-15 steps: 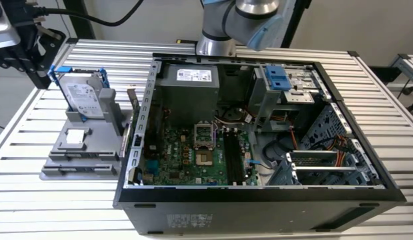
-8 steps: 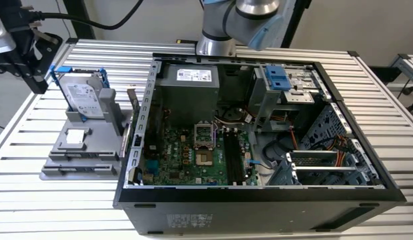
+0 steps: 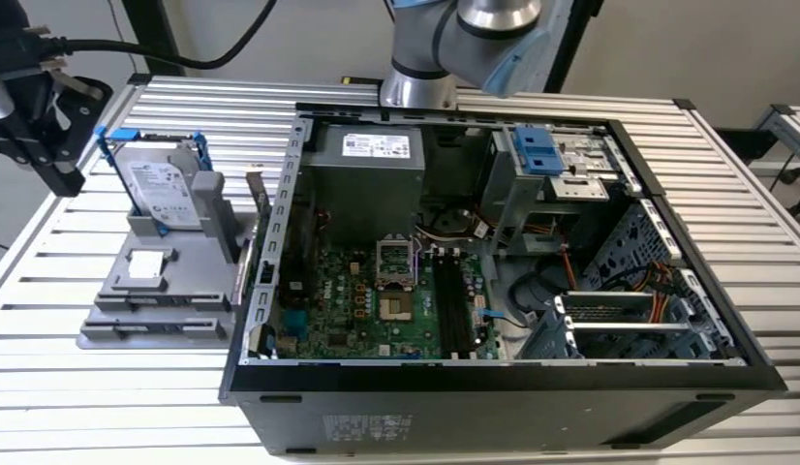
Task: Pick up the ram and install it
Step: 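Pick up the ram and move it above insertion slot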
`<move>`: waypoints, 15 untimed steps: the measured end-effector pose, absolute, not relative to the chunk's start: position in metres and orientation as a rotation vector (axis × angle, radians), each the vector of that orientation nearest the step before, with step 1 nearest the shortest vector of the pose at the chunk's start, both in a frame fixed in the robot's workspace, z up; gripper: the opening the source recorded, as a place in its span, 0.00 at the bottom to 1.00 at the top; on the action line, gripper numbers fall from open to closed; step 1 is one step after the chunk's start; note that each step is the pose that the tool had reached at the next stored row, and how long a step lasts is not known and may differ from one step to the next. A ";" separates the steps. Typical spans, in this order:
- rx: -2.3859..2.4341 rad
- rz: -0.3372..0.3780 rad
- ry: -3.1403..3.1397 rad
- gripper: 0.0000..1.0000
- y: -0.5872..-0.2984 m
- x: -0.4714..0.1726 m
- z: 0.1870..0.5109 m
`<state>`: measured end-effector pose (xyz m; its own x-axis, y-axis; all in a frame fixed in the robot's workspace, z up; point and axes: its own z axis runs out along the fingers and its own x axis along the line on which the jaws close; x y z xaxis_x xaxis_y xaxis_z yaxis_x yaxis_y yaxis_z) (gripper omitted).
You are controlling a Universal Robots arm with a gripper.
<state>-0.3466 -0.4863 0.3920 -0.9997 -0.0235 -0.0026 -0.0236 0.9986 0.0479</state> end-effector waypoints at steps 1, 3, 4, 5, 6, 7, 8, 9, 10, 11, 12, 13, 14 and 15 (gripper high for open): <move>-0.037 0.075 3.138 0.00 -0.487 -0.347 0.392; -0.037 0.075 3.138 0.00 -0.488 -0.347 0.392; -0.037 0.075 3.138 0.00 -0.488 -0.347 0.392; -0.037 0.075 3.138 0.00 -0.488 -0.347 0.392; -0.037 0.075 3.138 0.00 -0.488 -0.347 0.392; -0.037 0.075 3.140 0.00 -0.489 -0.347 0.392; -0.037 0.075 3.141 0.00 -0.489 -0.347 0.392; -0.037 0.075 3.141 0.00 -0.489 -0.347 0.392; -0.037 0.075 3.141 0.00 -0.489 -0.347 0.392; -0.037 0.075 3.142 0.00 -0.489 -0.347 0.392; -0.037 0.076 3.142 0.00 -0.489 -0.347 0.392; -0.037 0.076 3.142 0.00 -0.489 -0.347 0.392; -0.037 0.076 3.142 0.00 -0.489 -0.347 0.392; -0.037 0.076 3.142 0.00 -0.489 -0.347 0.392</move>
